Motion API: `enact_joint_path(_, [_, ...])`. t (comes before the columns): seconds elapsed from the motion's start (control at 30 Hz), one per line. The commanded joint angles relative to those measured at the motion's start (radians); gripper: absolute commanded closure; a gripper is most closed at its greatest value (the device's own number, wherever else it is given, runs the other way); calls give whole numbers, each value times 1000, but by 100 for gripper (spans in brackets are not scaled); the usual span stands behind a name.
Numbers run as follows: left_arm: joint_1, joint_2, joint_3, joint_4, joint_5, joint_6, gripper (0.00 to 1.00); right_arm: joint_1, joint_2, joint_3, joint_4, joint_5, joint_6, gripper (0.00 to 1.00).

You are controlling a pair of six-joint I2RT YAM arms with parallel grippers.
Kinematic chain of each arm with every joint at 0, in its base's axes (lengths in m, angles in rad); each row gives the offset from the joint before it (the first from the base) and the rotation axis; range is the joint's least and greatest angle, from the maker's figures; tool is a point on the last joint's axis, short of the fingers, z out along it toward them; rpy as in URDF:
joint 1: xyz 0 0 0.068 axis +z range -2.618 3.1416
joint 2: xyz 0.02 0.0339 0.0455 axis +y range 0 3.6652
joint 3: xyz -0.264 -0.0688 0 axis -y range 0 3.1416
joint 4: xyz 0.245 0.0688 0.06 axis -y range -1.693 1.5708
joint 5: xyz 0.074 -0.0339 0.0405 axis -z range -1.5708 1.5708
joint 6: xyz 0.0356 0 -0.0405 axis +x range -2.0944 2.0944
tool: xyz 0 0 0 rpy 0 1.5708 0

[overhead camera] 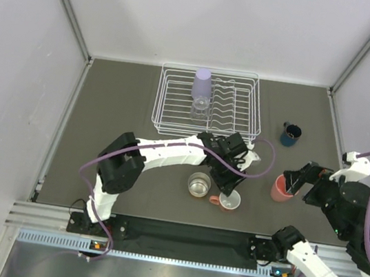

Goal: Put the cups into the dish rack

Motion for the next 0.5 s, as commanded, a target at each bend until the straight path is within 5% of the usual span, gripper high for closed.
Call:
enact_joint_path(0.0, [-13,24,28,-21,73,17,48,-4,-10,25,-2,15,-12,0])
enact_joint_path(0.23, [-15,36,38,-26,90,8,81,-5,-9,10,-2,-2,-18,0])
enact_joint_path(0.3, [-13,27,69,-29,92,4,100,-4,-5,14,-6,-9,-24,0])
enact_joint_path(0.47, [17,-5,166,-32,121,-77,100,-5,4,51,-20,-29,-38,0])
